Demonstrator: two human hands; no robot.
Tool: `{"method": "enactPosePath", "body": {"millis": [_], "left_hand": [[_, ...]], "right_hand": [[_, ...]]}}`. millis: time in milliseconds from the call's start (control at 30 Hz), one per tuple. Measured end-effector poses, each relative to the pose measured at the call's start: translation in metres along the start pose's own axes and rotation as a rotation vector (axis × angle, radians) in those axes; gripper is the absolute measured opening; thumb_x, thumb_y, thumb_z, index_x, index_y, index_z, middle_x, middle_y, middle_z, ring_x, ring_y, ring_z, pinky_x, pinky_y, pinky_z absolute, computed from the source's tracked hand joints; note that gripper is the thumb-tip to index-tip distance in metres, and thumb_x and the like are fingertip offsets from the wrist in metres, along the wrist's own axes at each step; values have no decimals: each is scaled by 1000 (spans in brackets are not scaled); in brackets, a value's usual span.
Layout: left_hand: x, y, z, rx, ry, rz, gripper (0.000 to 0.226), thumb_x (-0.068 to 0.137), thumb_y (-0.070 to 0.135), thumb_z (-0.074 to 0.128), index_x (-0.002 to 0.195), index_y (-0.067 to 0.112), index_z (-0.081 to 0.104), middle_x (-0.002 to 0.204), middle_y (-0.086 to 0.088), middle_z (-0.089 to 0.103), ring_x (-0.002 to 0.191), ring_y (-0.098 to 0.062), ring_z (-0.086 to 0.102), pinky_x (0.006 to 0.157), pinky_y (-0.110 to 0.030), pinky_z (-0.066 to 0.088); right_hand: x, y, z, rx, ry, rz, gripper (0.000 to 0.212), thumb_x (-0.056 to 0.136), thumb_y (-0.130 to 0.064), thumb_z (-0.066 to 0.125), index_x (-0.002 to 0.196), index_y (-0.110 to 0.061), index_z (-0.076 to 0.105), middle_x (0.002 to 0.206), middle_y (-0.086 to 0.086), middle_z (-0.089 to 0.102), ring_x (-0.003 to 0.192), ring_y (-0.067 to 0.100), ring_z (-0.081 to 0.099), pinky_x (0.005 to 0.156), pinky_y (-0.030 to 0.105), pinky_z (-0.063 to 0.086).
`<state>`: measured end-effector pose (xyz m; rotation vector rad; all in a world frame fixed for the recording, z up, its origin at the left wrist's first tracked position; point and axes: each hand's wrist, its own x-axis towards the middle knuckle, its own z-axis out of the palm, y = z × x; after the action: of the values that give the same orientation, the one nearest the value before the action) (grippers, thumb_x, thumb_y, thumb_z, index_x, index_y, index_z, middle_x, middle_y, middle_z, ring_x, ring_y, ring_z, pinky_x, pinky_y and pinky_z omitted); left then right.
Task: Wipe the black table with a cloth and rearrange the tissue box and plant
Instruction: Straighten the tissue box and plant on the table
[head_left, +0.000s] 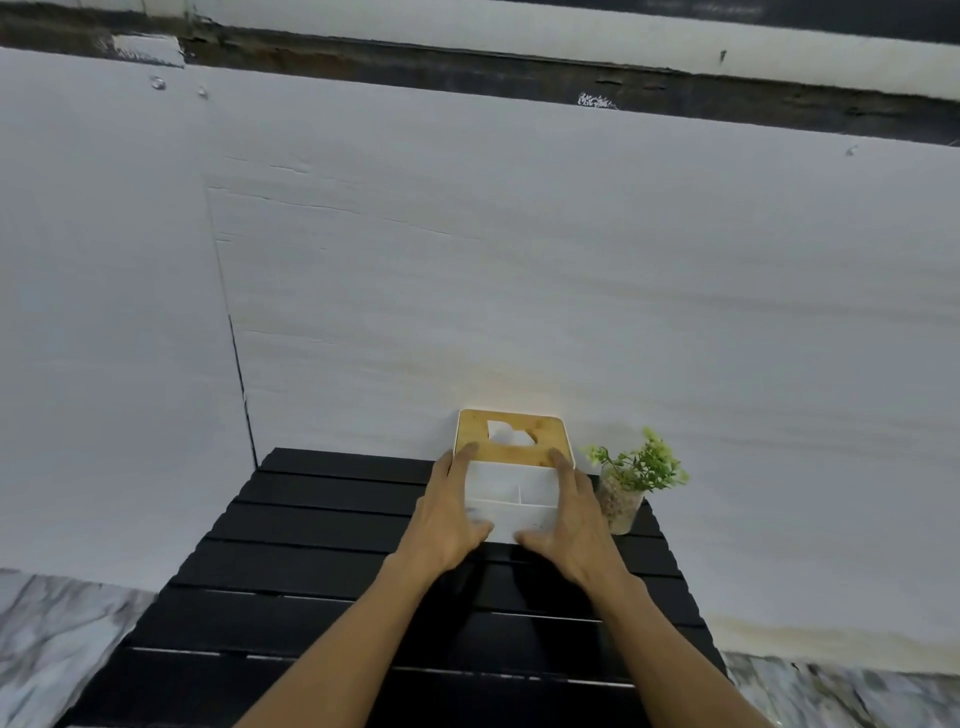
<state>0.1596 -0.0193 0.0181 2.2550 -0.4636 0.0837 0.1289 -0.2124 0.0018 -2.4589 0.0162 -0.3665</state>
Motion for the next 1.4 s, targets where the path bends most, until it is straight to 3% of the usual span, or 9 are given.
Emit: {"method": "enactPosePath", "body": {"millis": [167,367,500,633,733,833,967,1233,1400], "left_hand": [[-8,0,2,-43,56,23,83,80,20,69,146,36,22,154,9,19,114,-18,50,94,-35,49],[-27,-3,-12,-24,218,159,88,78,21,79,146,38,24,156,11,12,113,0,40,84,-5,41],[-42,-1,-36,-1,328,231,89,76,24,81,147,36,28,157,8,14,118,-1,40,88,-10,46],[-56,0,-64,29,366,288,89,75,23,83,147,33,32,157,4,17,115,3,40,80,2,41],[-63,-4,-85,53,387,299,91,74,24,83,148,33,31,157,3,16,117,0,42,82,-5,45],[-67,-16,-102,74,388,287,91,73,23,83,147,33,31,156,4,15,117,0,40,79,3,39],[-65,-42,-114,97,356,206,90,70,23,82,145,31,32,154,8,12,114,-5,43,83,-14,52],[-47,-84,-115,108,225,65,86,69,31,77,142,31,32,149,9,15,104,-16,54,81,-31,56],[-34,-97,-113,102,158,31,86,68,32,76,142,31,32,149,10,17,103,-19,56,84,-28,47]], "right_hand": [[-7,0,4,39,56,-29,107,73,-32,81,155,-28,12,150,5,30,128,19,41,96,31,41],[-25,-30,4,70,223,-165,100,80,-34,82,155,-29,17,155,4,18,104,-13,25,84,21,45],[-30,-60,4,75,311,-198,102,77,-30,85,154,-35,18,157,3,16,105,-11,29,80,25,56],[-34,-85,5,80,351,-250,102,76,-28,86,155,-26,21,158,5,17,112,-13,27,84,28,57],[-35,-105,10,93,364,-286,103,75,-27,86,155,-25,21,158,5,15,114,-11,28,86,27,56],[-33,-122,22,96,339,-291,104,75,-28,86,154,-31,18,158,5,14,115,0,36,87,25,54],[-30,-135,48,109,273,-248,101,75,-30,85,152,-32,19,155,2,14,108,7,43,87,31,58],[-8,-127,90,96,134,-135,96,73,-37,81,146,-38,19,151,1,18,103,21,59,84,40,60],[0,-120,96,72,101,-95,92,72,-38,77,146,-35,23,148,1,22,94,15,49,80,35,58]]}}
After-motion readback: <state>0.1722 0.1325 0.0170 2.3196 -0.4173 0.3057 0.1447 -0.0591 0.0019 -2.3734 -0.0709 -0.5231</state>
